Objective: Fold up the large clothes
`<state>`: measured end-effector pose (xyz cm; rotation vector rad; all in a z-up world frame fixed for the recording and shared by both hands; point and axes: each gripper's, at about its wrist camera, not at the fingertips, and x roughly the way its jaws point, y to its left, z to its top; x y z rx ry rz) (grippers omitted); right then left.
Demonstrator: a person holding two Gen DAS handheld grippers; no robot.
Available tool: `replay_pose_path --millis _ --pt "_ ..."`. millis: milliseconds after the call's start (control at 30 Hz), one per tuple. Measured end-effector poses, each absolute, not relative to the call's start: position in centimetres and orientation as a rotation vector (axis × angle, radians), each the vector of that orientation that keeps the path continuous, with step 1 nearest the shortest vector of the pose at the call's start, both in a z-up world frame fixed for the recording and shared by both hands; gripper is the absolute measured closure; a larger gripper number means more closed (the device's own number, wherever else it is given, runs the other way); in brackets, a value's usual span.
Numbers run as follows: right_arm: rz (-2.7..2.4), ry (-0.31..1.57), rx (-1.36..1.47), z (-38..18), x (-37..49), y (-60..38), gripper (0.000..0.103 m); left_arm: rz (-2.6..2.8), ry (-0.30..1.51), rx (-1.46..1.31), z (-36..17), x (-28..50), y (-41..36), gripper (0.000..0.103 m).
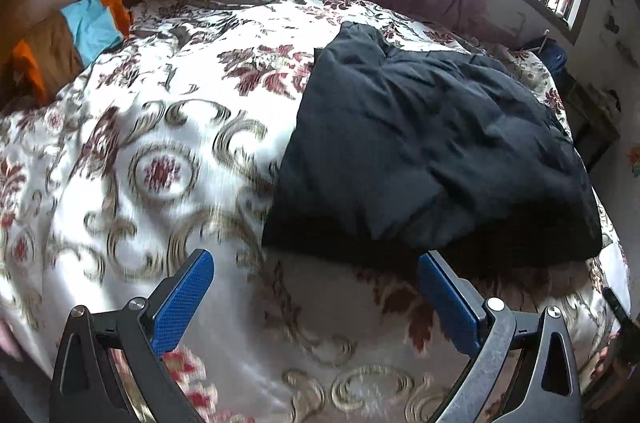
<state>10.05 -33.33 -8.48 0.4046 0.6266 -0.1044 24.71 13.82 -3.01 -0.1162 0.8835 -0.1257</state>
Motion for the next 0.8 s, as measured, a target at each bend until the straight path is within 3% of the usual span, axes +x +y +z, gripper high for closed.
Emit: replay_pose_path --millis 433,800 --pt "0.051 0.702 0.496 -5.8 22.4 -38.5 0.002 -0.282 0.939 -0.035 -3.5 34.5 13.6 0.000" --pt "0.193 0.890 0.570 -10.7 31.3 -39.9 0.002 -0.450 1.057 -0.079 -5.5 40.1 12.0 0.000"
